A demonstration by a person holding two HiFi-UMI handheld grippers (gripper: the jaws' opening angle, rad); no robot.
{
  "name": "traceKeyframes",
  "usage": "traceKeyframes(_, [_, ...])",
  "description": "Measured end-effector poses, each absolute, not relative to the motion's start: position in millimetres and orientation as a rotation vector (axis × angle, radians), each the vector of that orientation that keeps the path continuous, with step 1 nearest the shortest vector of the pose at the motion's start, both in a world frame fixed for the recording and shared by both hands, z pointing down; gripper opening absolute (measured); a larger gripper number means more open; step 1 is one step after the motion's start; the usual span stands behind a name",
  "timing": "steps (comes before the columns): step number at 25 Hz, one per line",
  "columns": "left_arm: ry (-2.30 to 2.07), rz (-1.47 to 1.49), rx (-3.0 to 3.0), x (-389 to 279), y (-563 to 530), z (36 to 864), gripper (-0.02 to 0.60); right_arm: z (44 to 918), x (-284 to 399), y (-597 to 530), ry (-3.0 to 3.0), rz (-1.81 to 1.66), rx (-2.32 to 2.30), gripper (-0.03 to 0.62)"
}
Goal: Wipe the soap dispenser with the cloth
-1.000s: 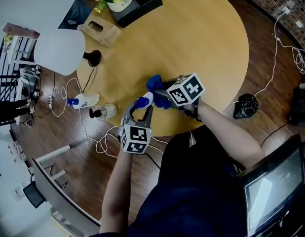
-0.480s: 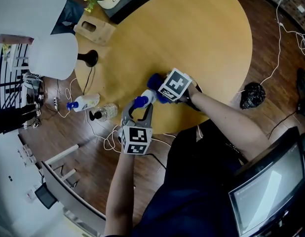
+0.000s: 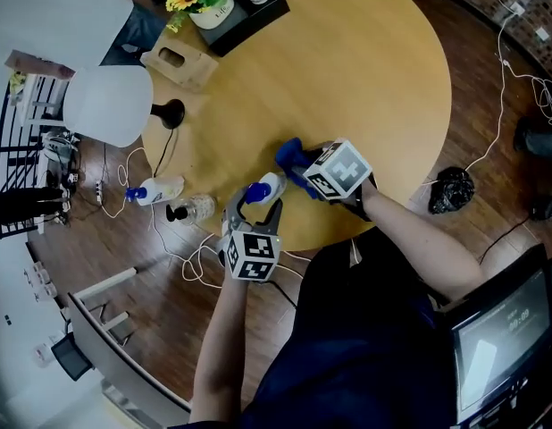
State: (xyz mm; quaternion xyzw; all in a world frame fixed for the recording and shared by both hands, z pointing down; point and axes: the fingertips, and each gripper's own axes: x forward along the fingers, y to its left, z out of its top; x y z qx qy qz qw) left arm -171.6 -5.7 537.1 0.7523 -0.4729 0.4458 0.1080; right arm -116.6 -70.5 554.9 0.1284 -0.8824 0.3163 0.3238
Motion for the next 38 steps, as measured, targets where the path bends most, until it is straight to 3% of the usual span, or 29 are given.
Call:
traceKeyframes(5, [-1.285, 1.330, 2.148, -181, 6, 558, 0.260, 486, -120, -53, -2.554, 0.894, 0.364, 0.101])
traceKeyframes(8, [-1.234, 1.361, 2.161, -177, 16, 563, 0.215, 493, -135, -32, -2.551, 0.931, 0.388, 0.101])
traceKeyframes(15, [-1.106, 1.510, 2.274, -158, 37, 562, 0.199, 513, -141, -44, -2.551, 1.214, 0.573, 0.103])
traceKeyframes(17, [-1.174, 1.552, 2.249, -173, 29, 555, 0.204, 515, -139, -45, -2.553, 1.280, 0.533, 0.103])
traceKeyframes(20, [-1.168, 1.513, 2.254, -183, 15, 544, 0.297, 507, -138, -43, -2.575, 1.387, 0.400, 0.103])
traceKeyframes(22, [-1.082, 1.518, 2.288, -178, 7, 548, 0.327, 505, -143, -42, -2.571, 1.444, 0.274, 0.103])
traceKeyframes(31, [-1.050, 1.557, 2.290, -174, 0, 560, 0.310, 540, -156, -47, -2.457, 1.456, 0.132, 0.103])
traceKeyframes(38, [-1.034, 1.543, 2.277, -173, 0, 565, 0.311, 584, -159, -42, -2.330, 1.270, 0.154, 0.102])
